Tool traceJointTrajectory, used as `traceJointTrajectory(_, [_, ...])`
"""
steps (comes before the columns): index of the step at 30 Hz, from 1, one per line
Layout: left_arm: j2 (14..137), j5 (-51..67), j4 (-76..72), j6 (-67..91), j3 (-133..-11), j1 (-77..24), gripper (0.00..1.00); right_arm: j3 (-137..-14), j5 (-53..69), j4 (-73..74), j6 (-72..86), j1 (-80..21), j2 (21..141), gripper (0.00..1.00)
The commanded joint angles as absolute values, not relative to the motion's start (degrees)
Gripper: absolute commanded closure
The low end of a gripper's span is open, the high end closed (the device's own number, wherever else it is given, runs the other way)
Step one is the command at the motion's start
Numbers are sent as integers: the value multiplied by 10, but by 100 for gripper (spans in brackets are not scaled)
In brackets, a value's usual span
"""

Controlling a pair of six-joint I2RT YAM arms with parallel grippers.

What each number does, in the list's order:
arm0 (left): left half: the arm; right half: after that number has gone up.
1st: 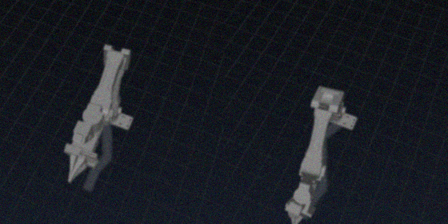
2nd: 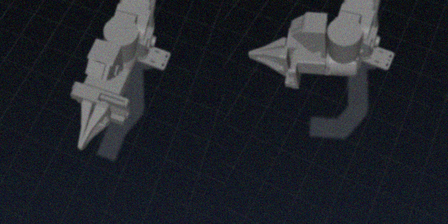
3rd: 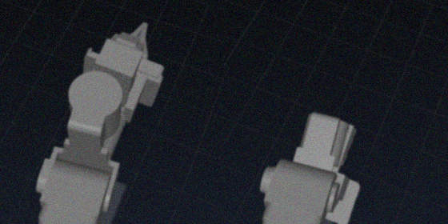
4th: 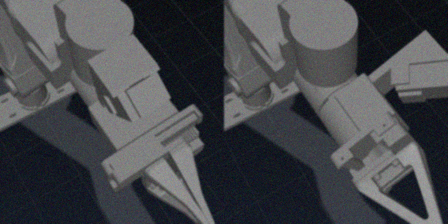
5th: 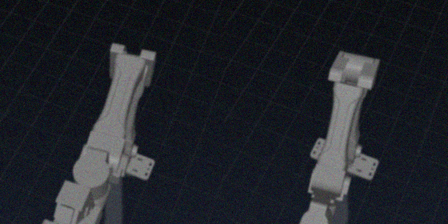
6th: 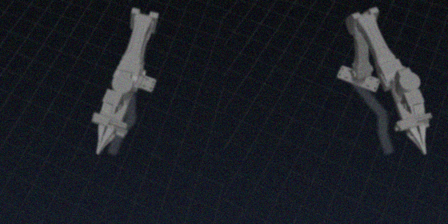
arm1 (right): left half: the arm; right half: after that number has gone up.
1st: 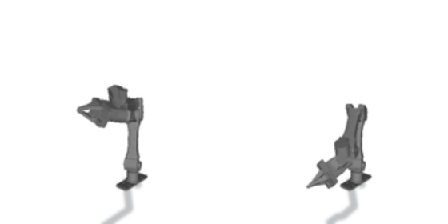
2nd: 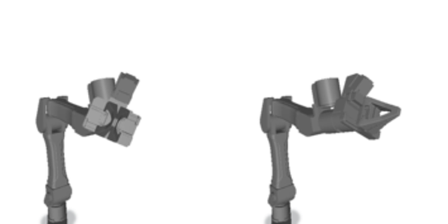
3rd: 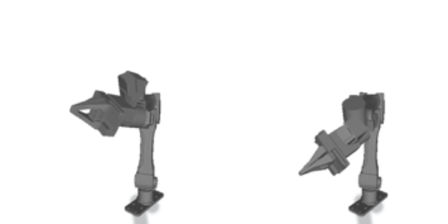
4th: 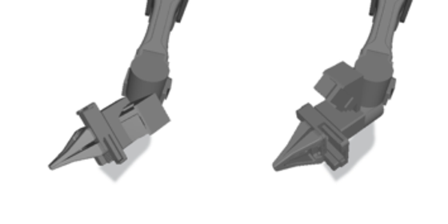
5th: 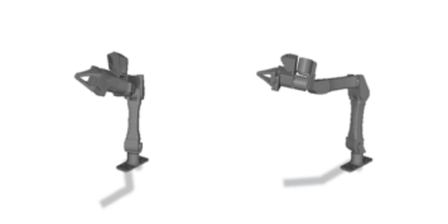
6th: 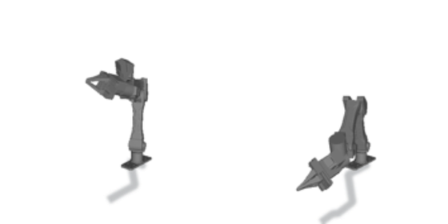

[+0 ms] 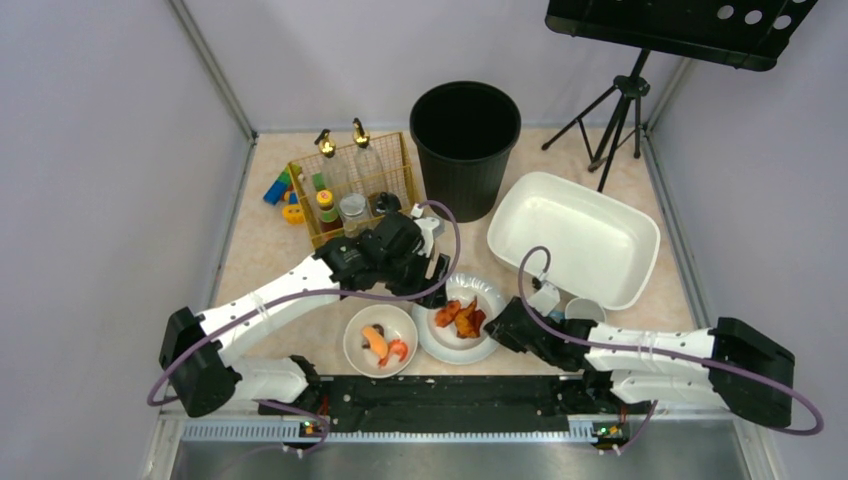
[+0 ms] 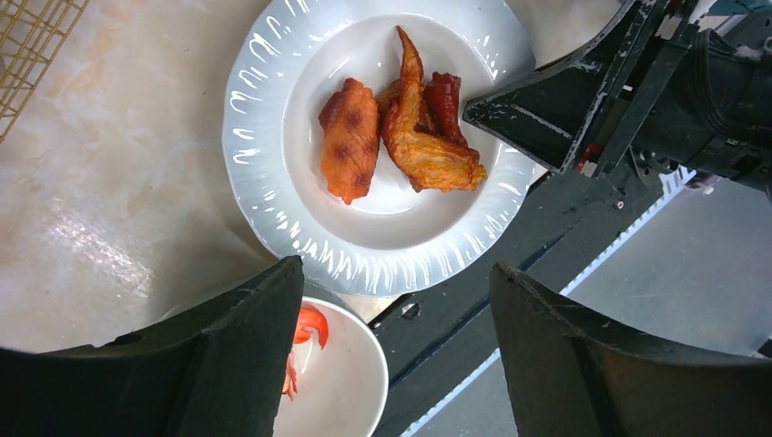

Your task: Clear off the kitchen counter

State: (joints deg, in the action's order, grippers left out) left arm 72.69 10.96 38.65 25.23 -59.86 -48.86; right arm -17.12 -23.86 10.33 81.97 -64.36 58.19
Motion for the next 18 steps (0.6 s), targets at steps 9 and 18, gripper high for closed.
traceJointTrajectory(9, [715,92,389,254,-594,-489,21,-107,-285,-38,849,-659,575,100])
traceJointTrajectory(18, [720,94,393,254,-610,-489,21,-109,-337,27,823,-661,451,100])
